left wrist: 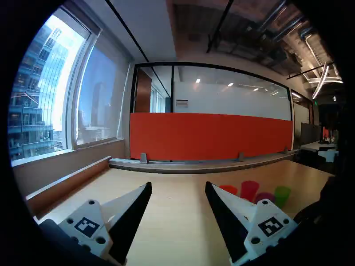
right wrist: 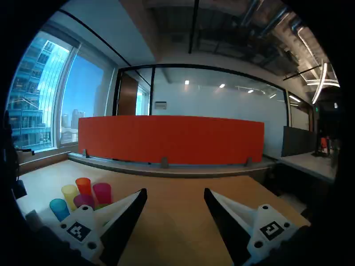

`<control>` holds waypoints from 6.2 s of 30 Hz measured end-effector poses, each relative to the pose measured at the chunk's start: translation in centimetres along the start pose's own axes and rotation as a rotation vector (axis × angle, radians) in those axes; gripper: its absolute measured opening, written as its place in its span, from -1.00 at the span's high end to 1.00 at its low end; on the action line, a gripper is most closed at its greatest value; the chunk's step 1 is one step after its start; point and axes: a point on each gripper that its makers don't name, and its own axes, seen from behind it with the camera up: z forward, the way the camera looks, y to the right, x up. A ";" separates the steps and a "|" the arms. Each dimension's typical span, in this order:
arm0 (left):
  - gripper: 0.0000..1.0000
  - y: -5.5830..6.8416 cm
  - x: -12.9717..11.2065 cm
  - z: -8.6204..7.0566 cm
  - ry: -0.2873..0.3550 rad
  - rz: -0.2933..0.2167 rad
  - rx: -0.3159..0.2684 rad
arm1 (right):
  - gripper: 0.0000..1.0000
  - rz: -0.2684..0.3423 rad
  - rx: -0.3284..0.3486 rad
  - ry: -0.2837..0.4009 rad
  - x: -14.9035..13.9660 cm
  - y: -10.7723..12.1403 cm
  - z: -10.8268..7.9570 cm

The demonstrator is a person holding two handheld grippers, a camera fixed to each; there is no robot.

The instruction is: Pour water

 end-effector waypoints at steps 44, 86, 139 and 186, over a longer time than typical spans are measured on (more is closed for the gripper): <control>-0.77 5.0 14.7 1.7 -0.022 0.065 -0.300 | -0.99 -0.018 0.306 -0.025 12.8 -3.5 0.3; -0.78 14.3 8.9 -3.1 -0.159 0.175 -0.743 | -0.99 -0.132 0.690 -0.104 13.2 -9.5 -5.0; -0.78 18.4 -10.3 -5.2 -0.472 0.351 -0.931 | -0.99 -0.254 0.757 -0.271 1.6 -11.2 -1.1; -0.78 23.1 -18.3 -0.5 -0.658 0.361 -0.993 | -0.99 -0.245 0.789 -0.353 -2.7 -12.4 3.0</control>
